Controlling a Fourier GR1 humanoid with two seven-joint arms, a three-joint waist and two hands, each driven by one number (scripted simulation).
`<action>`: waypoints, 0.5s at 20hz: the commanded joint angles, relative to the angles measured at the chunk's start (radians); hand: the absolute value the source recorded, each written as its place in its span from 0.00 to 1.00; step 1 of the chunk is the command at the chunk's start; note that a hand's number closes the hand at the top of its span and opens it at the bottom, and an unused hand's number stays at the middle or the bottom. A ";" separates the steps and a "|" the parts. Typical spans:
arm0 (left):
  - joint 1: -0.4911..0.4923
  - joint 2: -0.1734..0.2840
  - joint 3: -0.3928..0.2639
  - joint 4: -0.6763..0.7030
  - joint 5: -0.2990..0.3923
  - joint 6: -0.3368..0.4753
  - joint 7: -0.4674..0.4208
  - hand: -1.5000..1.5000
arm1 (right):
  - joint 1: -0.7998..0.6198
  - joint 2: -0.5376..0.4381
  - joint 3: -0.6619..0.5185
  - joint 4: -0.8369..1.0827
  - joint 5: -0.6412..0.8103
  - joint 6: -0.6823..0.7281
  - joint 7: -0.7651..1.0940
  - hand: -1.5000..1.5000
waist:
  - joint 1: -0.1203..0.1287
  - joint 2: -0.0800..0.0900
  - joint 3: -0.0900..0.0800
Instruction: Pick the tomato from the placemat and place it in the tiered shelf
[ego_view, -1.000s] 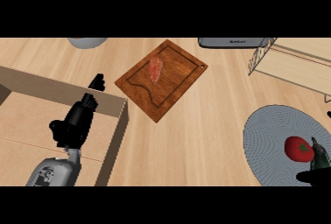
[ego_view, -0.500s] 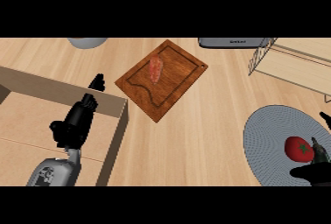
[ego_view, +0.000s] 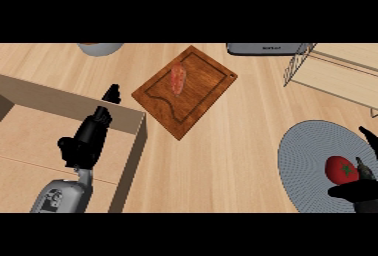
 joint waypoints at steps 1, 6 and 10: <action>0.013 -0.032 -0.039 -0.002 -0.064 0.027 0.062 0.50 | -0.033 0.025 -0.004 0.022 0.012 0.011 -0.008 0.00 | -0.001 0.012 -0.009; 0.019 0.005 0.017 0.044 -0.033 -0.018 0.006 0.50 | 0.052 0.079 0.013 0.086 0.075 -0.066 -0.118 0.00 | -0.004 0.012 -0.009; 0.023 -0.006 -0.002 0.040 -0.039 -0.012 0.009 0.50 | 0.050 0.048 0.068 0.073 0.111 0.020 -0.080 1.00 | -0.005 0.012 -0.010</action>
